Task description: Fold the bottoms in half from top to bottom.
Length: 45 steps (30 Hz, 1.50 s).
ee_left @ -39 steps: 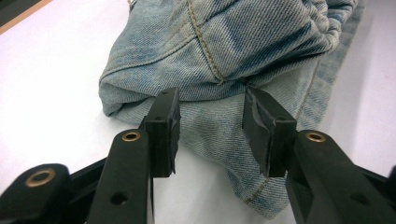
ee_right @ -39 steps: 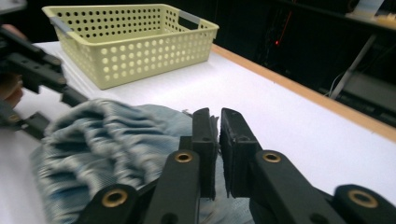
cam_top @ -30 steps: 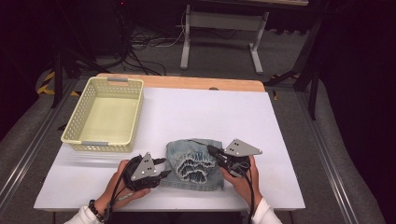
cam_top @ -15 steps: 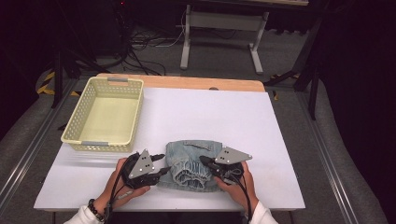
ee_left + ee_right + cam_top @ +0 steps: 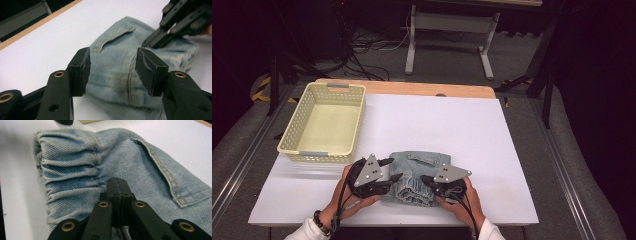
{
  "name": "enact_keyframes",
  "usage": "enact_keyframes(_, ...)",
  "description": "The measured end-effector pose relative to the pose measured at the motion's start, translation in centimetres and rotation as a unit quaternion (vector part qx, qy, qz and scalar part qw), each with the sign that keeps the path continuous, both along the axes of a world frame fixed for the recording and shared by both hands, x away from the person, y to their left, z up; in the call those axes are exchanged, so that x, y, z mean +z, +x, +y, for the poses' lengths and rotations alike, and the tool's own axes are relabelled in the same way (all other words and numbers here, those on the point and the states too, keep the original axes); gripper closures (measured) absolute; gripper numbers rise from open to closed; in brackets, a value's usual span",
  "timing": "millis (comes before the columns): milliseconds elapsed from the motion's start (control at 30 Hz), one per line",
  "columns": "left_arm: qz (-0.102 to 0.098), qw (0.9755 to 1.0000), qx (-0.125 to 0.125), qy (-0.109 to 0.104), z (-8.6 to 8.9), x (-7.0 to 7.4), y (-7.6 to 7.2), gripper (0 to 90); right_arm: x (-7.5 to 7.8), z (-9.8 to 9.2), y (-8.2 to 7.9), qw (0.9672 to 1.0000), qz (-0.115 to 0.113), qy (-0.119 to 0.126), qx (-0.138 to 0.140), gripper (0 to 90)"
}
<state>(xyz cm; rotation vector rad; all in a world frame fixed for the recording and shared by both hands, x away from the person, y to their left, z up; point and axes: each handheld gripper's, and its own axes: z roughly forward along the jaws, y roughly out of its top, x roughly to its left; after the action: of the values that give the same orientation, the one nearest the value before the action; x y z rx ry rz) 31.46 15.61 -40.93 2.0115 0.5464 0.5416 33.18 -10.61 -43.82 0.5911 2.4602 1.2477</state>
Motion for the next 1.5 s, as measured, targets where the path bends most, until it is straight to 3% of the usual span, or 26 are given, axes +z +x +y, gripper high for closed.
enact_keyframes(133, 0.001, 0.9999, -0.012, 0.01, -1.4, 0.2, 0.0, 46.0, -0.2, 0.3, -0.2, 0.9999, -0.003, -0.012, 0.005, 90.0)
enact_keyframes(300, 0.023, 0.999, -0.033, 0.022, -2.3, -0.7, 0.1, 48.3, -0.5, 0.5, -0.2, 0.9998, 0.001, -0.018, 0.01, 90.0)
enact_keyframes(533, 0.062, 0.9951, -0.069, 0.033, -2.1, -1.9, 0.2, 57.9, -0.6, 0.5, -0.2, 0.9995, 0.005, -0.025, 0.018, 90.0)
enact_keyframes(667, 0.063, 0.9938, -0.077, 0.05, -2.2, -2.6, 0.2, 59.5, -0.6, 0.4, -0.1, 0.9994, 0.008, -0.025, 0.02, 90.0)
enact_keyframes(733, 0.074, 0.9926, -0.08, 0.052, -2.3, -2.9, 0.3, 59.7, -0.6, 0.4, 0.0, 0.9994, 0.009, -0.025, 0.022, 90.0)
enact_keyframes(967, 0.077, 0.9918, -0.088, 0.051, -2.4, -3.4, 0.4, 60.9, -0.1, 0.0, 0.1, 0.9997, 0.003, -0.015, 0.02, 88.2)
enact_keyframes(1033, 0.074, 0.992, -0.087, 0.053, -2.5, -3.5, 0.3, 61.0, 0.4, -0.4, 0.1, 0.9999, -0.004, 0.001, 0.01, 87.7)
enact_keyframes(1100, 0.074, 0.9919, -0.089, 0.053, -2.5, -3.5, 0.4, 61.0, 1.0, -1.0, 0.2, 0.9995, -0.026, 0.016, -0.012, 87.5)
enact_keyframes(1233, 0.076, 0.992, -0.089, 0.046, -2.4, -3.7, 0.4, 61.1, 1.7, -2.4, 0.6, 0.9949, -0.056, 0.049, -0.068, 86.3)
enact_keyframes(1333, 0.073, 0.9922, -0.089, 0.048, -2.4, -3.7, 0.4, 61.1, 1.4, -3.0, 1.3, 0.9929, -0.062, 0.042, -0.093, 84.4)
enact_keyframes(1500, 0.074, 0.9921, -0.09, 0.047, -2.4, -3.7, 0.4, 61.1, 0.4, -3.4, 2.3, 0.9927, -0.042, 0.025, -0.11, 83.4)
